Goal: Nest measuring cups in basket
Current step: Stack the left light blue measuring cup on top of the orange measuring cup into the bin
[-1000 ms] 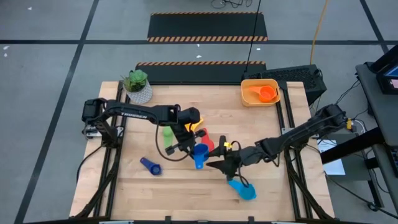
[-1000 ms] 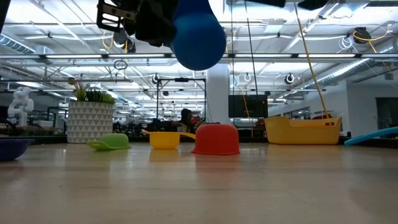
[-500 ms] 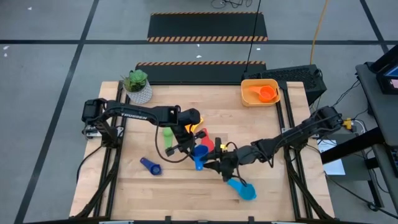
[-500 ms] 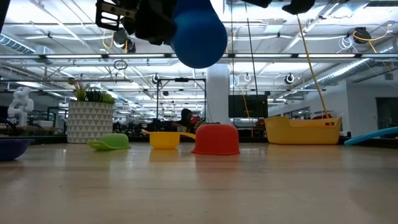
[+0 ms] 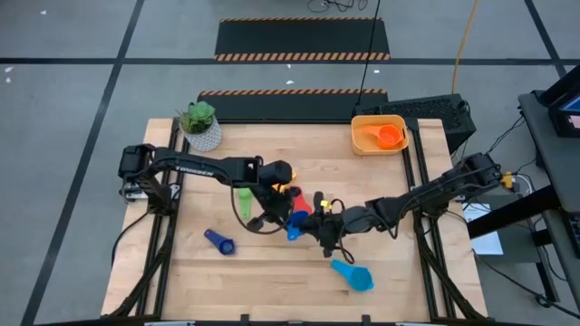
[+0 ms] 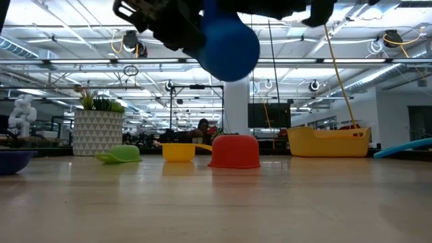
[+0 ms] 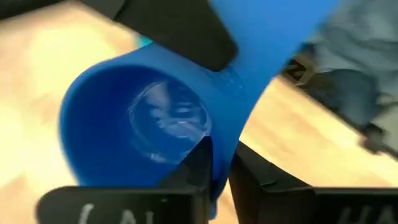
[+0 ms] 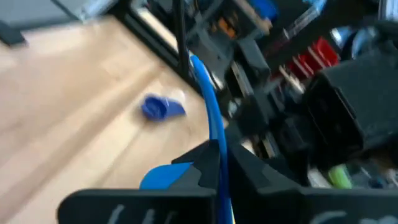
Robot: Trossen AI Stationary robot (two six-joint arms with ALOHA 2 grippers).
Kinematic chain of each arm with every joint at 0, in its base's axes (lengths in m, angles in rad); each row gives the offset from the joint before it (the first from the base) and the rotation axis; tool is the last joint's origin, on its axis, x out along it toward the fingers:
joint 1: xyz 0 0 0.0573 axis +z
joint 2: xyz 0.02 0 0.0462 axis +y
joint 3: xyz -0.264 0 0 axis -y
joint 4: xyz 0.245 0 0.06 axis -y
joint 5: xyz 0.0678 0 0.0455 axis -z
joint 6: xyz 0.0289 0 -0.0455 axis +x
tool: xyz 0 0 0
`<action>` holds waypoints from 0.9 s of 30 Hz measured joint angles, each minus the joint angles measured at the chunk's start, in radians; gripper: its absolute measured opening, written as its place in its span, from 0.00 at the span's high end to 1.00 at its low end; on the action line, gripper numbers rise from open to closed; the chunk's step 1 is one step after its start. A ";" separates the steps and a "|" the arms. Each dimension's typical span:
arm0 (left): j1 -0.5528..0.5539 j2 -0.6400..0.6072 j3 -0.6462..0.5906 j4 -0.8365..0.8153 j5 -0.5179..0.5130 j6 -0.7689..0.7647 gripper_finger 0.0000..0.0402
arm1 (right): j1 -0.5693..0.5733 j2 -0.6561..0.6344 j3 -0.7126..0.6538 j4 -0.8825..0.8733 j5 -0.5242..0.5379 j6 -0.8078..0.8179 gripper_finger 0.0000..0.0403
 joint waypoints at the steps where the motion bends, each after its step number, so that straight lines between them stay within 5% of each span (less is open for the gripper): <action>1: -0.002 -0.006 0.000 -0.006 -0.049 -0.020 0.86 | 0.000 -0.014 0.000 -0.034 0.022 0.012 0.99; 5: -0.011 -0.023 0.002 0.003 -0.206 -0.078 0.72 | 0.000 -0.085 0.000 -0.158 0.077 0.089 1.00; 10: -0.023 -0.059 -0.001 0.028 -0.520 -0.159 0.55 | 0.001 -0.153 0.000 -0.281 0.094 0.173 1.00; 13: -0.022 -0.101 0.002 0.024 -0.636 -0.192 0.48 | 0.001 -0.178 0.001 -0.375 0.196 0.228 1.00; 20: -0.049 -0.143 0.002 0.083 -0.661 -0.237 0.46 | -0.014 -0.204 0.002 -0.531 0.412 0.344 1.00; 27: -0.089 -0.126 0.001 0.234 -0.813 -0.214 0.48 | -0.069 -0.202 0.001 -0.587 0.447 0.435 1.00</action>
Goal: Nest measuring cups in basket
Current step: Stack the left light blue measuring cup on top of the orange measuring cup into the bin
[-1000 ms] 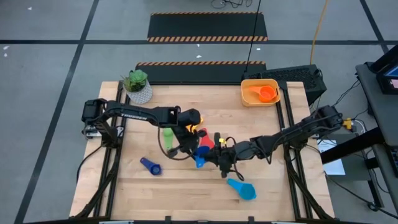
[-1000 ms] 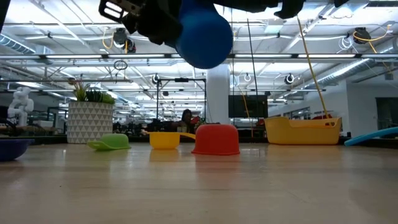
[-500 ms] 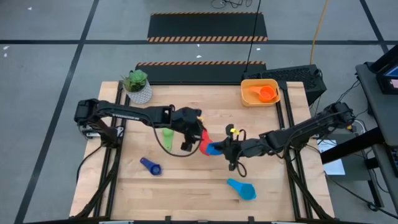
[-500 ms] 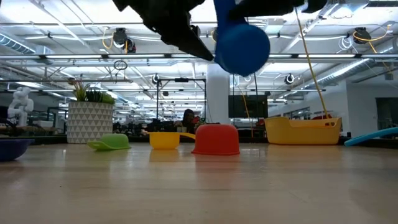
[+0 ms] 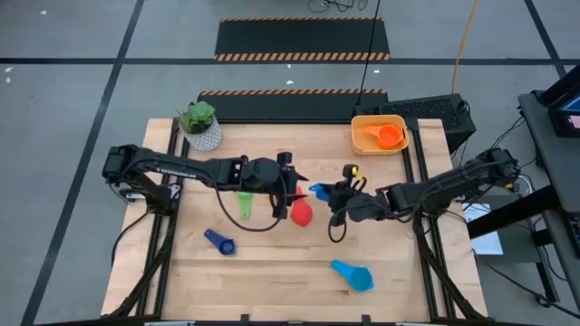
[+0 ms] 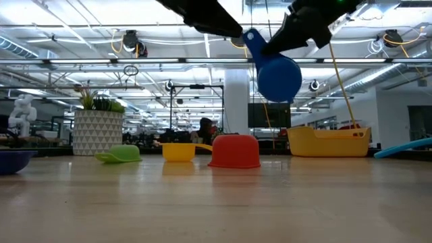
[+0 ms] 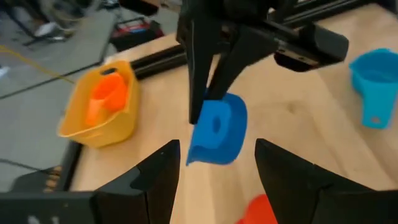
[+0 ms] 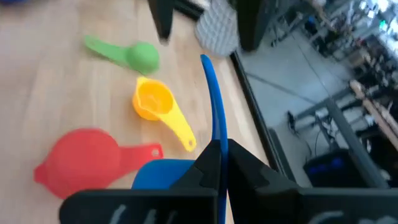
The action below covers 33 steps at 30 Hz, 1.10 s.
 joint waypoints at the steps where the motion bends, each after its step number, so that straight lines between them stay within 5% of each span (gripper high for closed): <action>1: -0.003 0.001 0.000 0.012 -0.020 0.001 0.48 | -0.007 0.000 0.000 -0.014 0.000 0.010 1.00; 12: -0.009 0.054 -0.002 0.139 -0.094 0.015 0.48 | -0.070 0.000 0.000 -0.025 0.000 0.108 1.00; 18: -0.020 0.099 0.001 0.202 -0.264 0.083 0.50 | -0.082 0.000 0.000 -0.029 -0.001 0.118 1.00; 33: -0.013 0.110 0.000 0.192 -0.279 0.130 0.88 | -0.083 0.000 0.000 0.004 -0.005 0.115 1.00</action>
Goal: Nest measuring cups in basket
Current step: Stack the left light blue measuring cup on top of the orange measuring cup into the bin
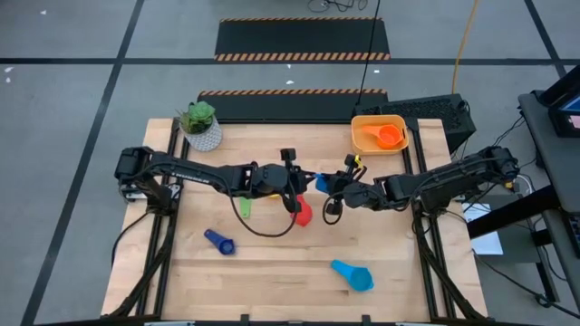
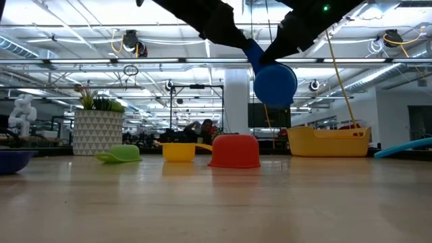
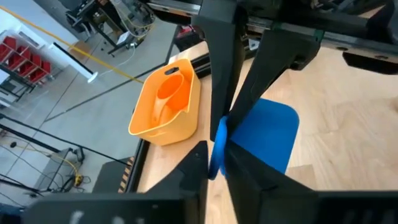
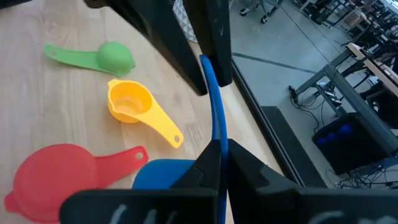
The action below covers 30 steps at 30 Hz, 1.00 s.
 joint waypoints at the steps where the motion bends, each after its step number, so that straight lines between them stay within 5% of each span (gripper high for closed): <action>1: 0.000 0.000 0.000 0.000 0.000 0.009 0.90 | 0.000 0.000 0.000 0.000 0.000 0.000 1.00; 10: 0.005 0.000 -0.001 0.011 0.001 0.051 0.97 | -0.001 -0.001 0.000 -0.004 -0.034 -0.011 0.98; 17: 0.016 -0.021 -0.001 0.030 0.034 0.076 0.98 | 0.000 -0.039 0.000 0.003 -0.060 -0.042 0.85; 30: 0.071 -0.119 -0.001 -0.206 0.317 0.167 0.98 | 0.000 -0.214 -0.024 -0.018 -0.263 0.003 0.64</action>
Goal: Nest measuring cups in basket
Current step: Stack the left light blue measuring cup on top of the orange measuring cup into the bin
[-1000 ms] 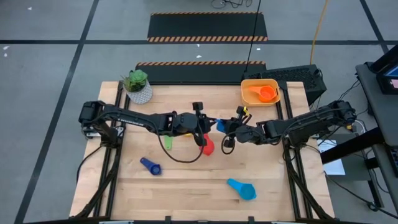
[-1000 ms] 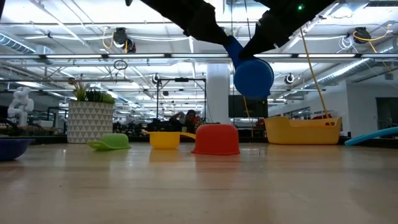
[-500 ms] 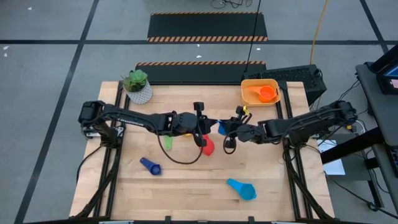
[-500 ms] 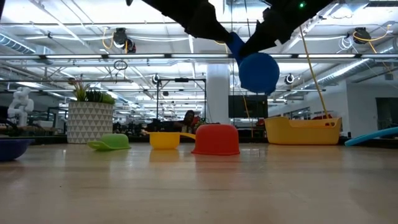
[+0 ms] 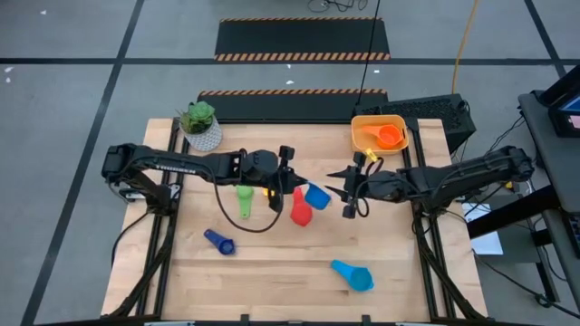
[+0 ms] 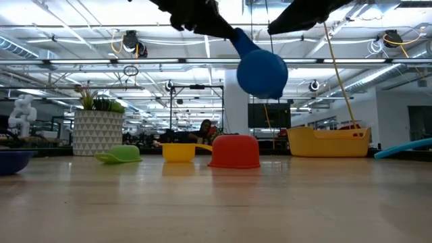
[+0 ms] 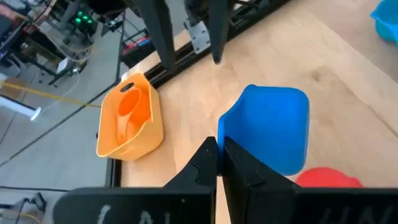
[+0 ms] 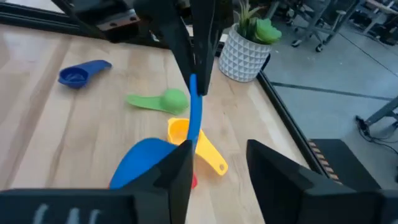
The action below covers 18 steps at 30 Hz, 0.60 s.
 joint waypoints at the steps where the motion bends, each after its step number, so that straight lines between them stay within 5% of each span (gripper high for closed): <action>1: 0.005 0.000 0.000 -0.016 0.015 0.013 0.98 | 0.000 -0.009 -0.003 -0.001 -0.008 -0.001 0.63; 5: 0.041 0.003 -0.012 -0.017 0.109 0.041 0.98 | 0.000 -0.041 -0.025 0.003 -0.032 0.000 0.59; 18: 0.142 -0.002 -0.278 0.450 0.311 0.238 0.98 | -0.072 -0.072 -0.151 0.120 -0.191 0.002 0.52</action>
